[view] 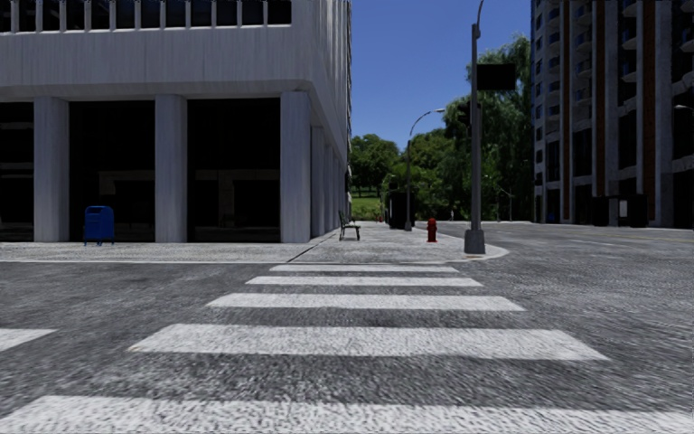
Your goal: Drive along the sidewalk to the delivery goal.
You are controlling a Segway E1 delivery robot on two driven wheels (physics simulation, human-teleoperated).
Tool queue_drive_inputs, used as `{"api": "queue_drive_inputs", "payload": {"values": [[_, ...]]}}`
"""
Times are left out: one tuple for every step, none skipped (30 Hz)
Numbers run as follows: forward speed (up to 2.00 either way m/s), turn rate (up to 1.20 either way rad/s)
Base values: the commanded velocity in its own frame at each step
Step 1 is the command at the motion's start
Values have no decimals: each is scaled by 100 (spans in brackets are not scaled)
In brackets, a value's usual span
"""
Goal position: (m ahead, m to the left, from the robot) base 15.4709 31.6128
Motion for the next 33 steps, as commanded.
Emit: {"api": "queue_drive_inputs", "payload": {"values": [[200,0],[200,0],[200,0],[200,0],[200,0],[200,0],[200,0],[200,0],[200,0],[200,0],[200,0],[200,0],[200,0],[200,0],[200,0],[200,0],[200,0],[200,0],[200,0],[200,0],[200,0],[200,0],[200,0],[200,0],[200,0],[200,0],[200,0],[200,0],[200,0],[200,0],[200,0],[200,0],[200,0]]}}
